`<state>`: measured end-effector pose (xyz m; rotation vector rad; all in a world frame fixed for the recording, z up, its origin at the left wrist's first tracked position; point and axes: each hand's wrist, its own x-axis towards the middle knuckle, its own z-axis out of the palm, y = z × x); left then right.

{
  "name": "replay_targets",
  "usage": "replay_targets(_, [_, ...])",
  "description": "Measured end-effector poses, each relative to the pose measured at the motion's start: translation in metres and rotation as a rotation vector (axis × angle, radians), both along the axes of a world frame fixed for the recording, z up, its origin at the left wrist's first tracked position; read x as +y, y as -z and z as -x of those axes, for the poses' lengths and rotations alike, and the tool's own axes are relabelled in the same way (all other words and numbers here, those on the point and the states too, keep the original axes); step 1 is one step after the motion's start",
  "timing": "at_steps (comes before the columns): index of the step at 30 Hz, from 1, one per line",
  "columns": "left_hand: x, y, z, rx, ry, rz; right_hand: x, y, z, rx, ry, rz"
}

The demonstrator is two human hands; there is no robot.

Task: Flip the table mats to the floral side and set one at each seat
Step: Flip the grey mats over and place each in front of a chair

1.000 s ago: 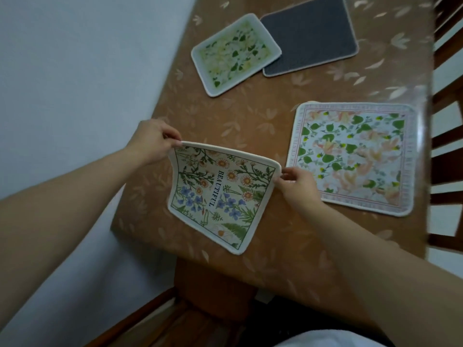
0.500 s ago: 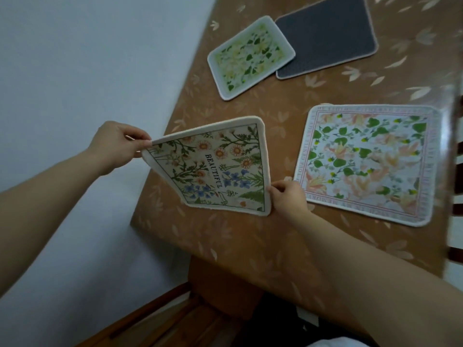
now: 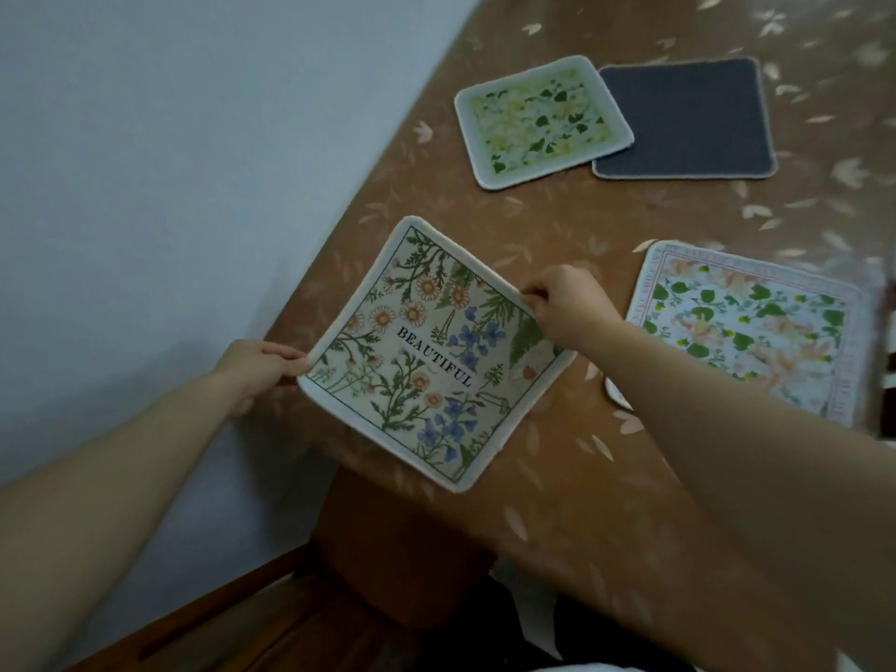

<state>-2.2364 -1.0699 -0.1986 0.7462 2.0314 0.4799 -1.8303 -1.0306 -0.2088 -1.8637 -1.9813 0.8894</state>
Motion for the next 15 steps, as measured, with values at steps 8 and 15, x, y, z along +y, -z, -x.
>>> replay_targets(8, [-0.043, 0.092, 0.028, -0.086, 0.106, 0.169, -0.028, 0.034, 0.018, 0.310, 0.627, 0.335])
replay_targets(15, [-0.030, 0.101, 0.040, -0.214, 0.093, 0.163, -0.123, 0.068, 0.022, 0.686, 1.022, 0.833])
